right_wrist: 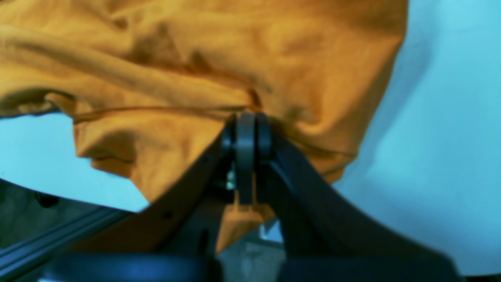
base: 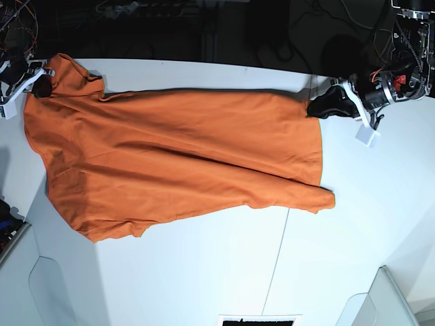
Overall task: Layout the t-shirt on the table in an organized manner, then fold the t-shirt properly
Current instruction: 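Reach the left gripper across the shirt and pinch fabric near the right gripper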
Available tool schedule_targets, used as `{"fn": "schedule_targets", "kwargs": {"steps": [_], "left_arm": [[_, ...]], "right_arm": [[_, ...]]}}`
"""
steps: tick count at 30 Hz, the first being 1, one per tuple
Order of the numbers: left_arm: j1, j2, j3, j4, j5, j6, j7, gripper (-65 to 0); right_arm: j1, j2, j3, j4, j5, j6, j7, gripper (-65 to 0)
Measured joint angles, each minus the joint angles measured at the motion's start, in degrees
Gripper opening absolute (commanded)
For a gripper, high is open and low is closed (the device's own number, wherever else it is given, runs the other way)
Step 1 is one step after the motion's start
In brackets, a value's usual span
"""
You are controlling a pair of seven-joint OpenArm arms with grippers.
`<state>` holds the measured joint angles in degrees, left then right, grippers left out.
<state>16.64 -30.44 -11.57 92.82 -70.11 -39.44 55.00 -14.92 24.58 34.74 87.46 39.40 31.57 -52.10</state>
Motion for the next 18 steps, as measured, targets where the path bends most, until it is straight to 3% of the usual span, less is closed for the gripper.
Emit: {"fn": "schedule_targets", "kwargs": {"steps": [6,13,18], "left_arm": [[-3.08,-0.17,0.31,13.29,4.20,-0.07,-0.33,-65.0],[-13.25,0.31,10.03,11.04,18.62,-0.07,-5.44,-65.0],[-24.17,5.31,19.56,3.67,27.65,-0.31,-8.68,-65.0]], "right_arm": [[0.00,0.02,0.00,0.00,0.04,0.00,0.02,-65.0],[0.00,0.02,0.00,-0.02,0.07,-0.02,0.09,-65.0],[0.00,-0.02,0.00,-0.09,-0.20,-0.04,0.00,-65.0]]}}
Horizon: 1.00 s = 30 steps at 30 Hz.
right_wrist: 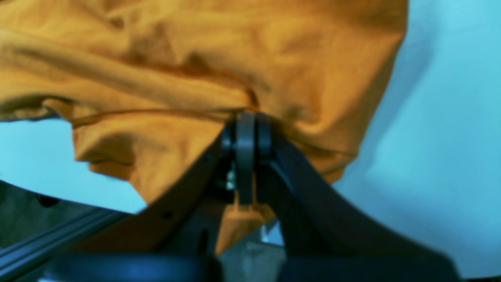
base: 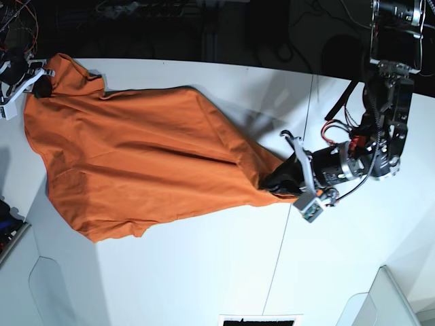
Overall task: Layout the t-shirt on the table in an organized manner, then fold the t-shirt properly
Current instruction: 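Reach the left gripper across the shirt and pinch fabric near the right gripper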
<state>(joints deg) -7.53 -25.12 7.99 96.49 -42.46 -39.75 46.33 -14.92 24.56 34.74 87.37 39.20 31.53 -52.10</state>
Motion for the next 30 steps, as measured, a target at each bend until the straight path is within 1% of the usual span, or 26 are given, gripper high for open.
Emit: {"fn": "schedule_targets", "kwargs": {"steps": [3,5,6,7,9,10,11,13,14,16,18,20,23,24,26,30], "left_arm": [[-5.68,4.09,4.90,-8.85,3.82,0.09,0.07,-65.0],[-9.33,6.67,7.76,-15.19,4.72,0.22,0.15,-65.0],[-10.97,7.82,9.01,-18.08,4.83,0.24,-0.04,-61.8],[-12.57,8.98,10.05,-20.72,4.92,0.26,0.15,-54.7],[-14.86,11.06,11.52,-24.50,4.81,0.26,0.52,-38.3],[-15.58,11.96,11.85,-25.68,4.52,0.26,1.07,-32.7],[-16.00,12.81,11.89,-26.23,4.55,0.26,1.90,-31.0],[-16.44,13.40,11.91,-26.27,3.67,1.88,3.50,-31.0],[-16.65,13.29,11.87,-26.27,2.45,2.05,4.24,-31.0],[-17.11,12.74,10.56,-26.25,-3.15,1.97,5.79,-31.0],[-17.22,12.57,7.67,-25.55,-7.85,0.39,8.00,-31.0],[-17.07,12.50,4.59,-24.81,-13.11,0.31,11.15,-31.0],[-15.12,11.91,1.57,-23.32,-21.29,0.26,13.75,-31.1],[-14.38,11.76,1.42,-22.95,-22.25,0.26,14.60,-31.1],[-13.14,11.78,1.66,-22.71,-22.08,0.26,16.41,-31.1],[-11.91,11.80,5.88,-22.71,-22.10,0.26,16.61,-31.1]], "right_arm": [[0.02,-0.11,0.00,-0.02,0.04,0.00,0.02,-65.0],[0.00,-0.11,0.00,-0.02,0.00,0.00,0.00,-65.0],[0.02,-0.11,0.00,-0.02,0.00,0.00,0.00,-65.0],[0.00,-0.11,0.00,-0.02,0.00,0.00,0.00,-65.0],[0.00,-0.13,0.00,-0.02,0.00,-0.02,-0.20,-65.0],[0.00,-0.13,0.00,0.00,-0.02,0.00,-0.22,-65.0],[0.00,-0.13,0.00,-0.02,-0.02,0.00,-0.42,-65.0],[0.00,-0.13,0.00,-0.02,0.00,0.00,-0.70,-65.0],[0.00,-0.13,0.00,-0.02,0.00,0.00,-0.68,-65.0],[0.00,-0.11,0.00,-0.02,-0.02,0.00,-0.68,-65.0],[0.00,-0.13,0.00,-0.02,-0.02,-0.02,-0.70,-65.0],[0.00,-0.13,0.00,-0.02,-0.02,0.00,-0.70,-65.0],[0.00,-0.13,0.00,-0.02,0.00,0.00,-0.70,-65.0],[0.00,-0.13,0.00,-0.02,0.00,0.00,-0.68,-65.0],[0.00,-0.13,0.00,-0.02,0.00,0.00,-0.68,-65.0],[0.00,-0.13,0.00,-0.02,0.09,0.00,-0.68,-65.0]]}}
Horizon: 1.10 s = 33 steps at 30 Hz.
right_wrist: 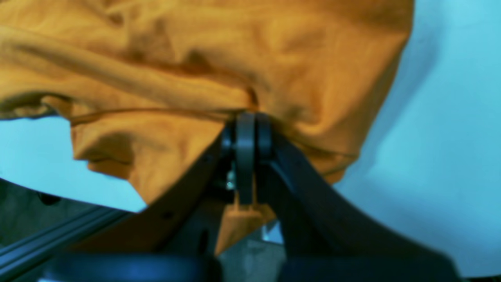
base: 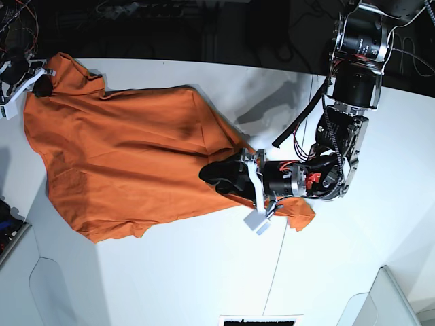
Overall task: Layout the t-shirt on the table in an organized manner, then fold the t-shirt properly
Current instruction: 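Reach the left gripper across the shirt and pinch fabric near the right gripper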
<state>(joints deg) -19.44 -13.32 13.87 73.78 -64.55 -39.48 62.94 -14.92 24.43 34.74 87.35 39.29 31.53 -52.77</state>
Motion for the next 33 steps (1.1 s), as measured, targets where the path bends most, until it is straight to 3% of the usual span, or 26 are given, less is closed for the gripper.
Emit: {"fn": "schedule_targets", "kwargs": {"steps": [4,7,12,17,25,29,33], "left_arm": [[-0.98,0.61,6.69,0.00,1.11,0.00,-3.41,-31.0],[-2.54,3.17,9.92,0.00,7.56,0.04,-5.38,-31.0],[-4.63,9.03,10.69,-0.02,12.85,0.02,-8.85,-31.0],[-6.43,12.74,9.75,-0.13,13.55,0.02,-8.96,-31.0],[-5.49,16.15,11.37,-5.40,15.85,0.02,-3.13,-31.0],[-5.49,16.02,16.17,-6.64,15.91,0.02,2.67,-31.0],[-5.49,16.02,22.60,-6.84,13.18,0.02,3.61,-31.0]], "right_arm": [[0.02,0.00,0.00,-0.26,0.07,0.00,0.04,-65.0],[0.04,0.02,0.00,-1.20,0.37,-0.04,0.26,-65.0],[0.33,0.22,0.07,-3.89,2.10,0.04,1.53,-65.0],[0.33,0.33,0.13,-5.38,2.73,0.20,2.21,-65.0],[0.33,0.33,0.13,-5.51,3.58,0.22,2.86,-65.0],[0.33,0.33,0.13,-5.53,3.56,0.22,2.91,-65.0],[0.33,0.33,0.13,-5.57,3.56,0.22,3.02,-65.0]]}}
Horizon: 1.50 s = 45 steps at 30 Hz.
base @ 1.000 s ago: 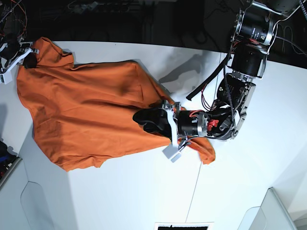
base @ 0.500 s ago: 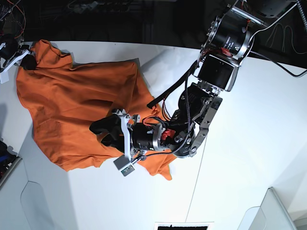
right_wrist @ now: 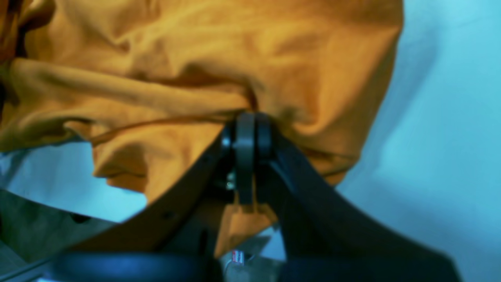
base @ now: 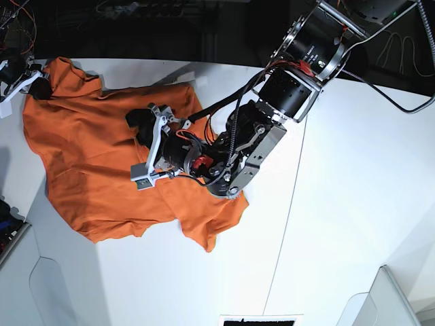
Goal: Layout the t-shirt on the table in an organized manner, then fold the t-shirt properly
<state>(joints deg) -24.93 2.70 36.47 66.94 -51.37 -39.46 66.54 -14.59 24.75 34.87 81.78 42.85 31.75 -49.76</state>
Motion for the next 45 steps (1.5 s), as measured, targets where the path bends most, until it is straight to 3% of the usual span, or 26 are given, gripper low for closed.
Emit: {"fn": "schedule_targets", "kwargs": {"steps": [3,9,16,19,22,26,29,33,37,41,45], "left_arm": [[0.35,0.07,5.14,0.02,-5.88,0.00,-2.49,-31.0],[3.10,4.66,4.98,0.00,-5.70,0.00,-3.67,-31.0],[2.36,5.33,-1.16,0.02,11.82,0.00,-11.08,-31.0],[2.34,5.25,-1.18,0.02,18.71,0.00,-11.04,-31.0],[1.86,5.57,-1.07,0.02,21.59,-0.02,-10.14,-31.0],[1.66,5.38,-1.07,1.70,21.55,-0.02,-6.08,-31.0],[2.08,5.25,-1.07,6.75,21.42,-0.02,-6.10,-31.0],[1.55,1.70,-0.96,15.85,14.60,1.22,-5.84,-31.0],[3.23,-3.76,-1.03,17.81,8.57,1.29,-5.05,-31.1],[7.63,-7.96,-0.96,18.34,8.22,1.31,-4.94,-31.1],[12.11,-9.20,-1.22,18.58,7.67,0.20,-5.84,-31.1]], "right_arm": [[0.00,0.00,0.00,0.00,-0.02,0.00,0.04,-65.0],[0.00,0.00,0.00,0.00,0.00,0.00,0.04,-65.0],[0.00,0.00,0.00,0.00,0.07,0.00,0.04,-65.0],[0.00,-0.02,0.00,0.00,-0.02,0.00,0.07,-65.0],[0.00,0.00,0.00,0.00,0.02,0.00,0.50,-65.0],[0.00,-0.02,0.00,-0.04,-0.04,0.00,0.68,-65.0],[0.02,-0.02,0.00,-0.04,-0.04,0.00,0.90,-65.0],[0.17,-0.02,0.00,-0.04,-0.04,0.02,0.90,-65.0],[0.17,-0.02,0.00,-0.04,-0.46,0.20,0.90,-65.0],[0.81,-0.04,0.00,-0.09,-0.68,0.22,0.85,-65.0],[1.92,-0.09,-0.02,-0.26,-1.31,0.24,0.48,-65.0]]}}
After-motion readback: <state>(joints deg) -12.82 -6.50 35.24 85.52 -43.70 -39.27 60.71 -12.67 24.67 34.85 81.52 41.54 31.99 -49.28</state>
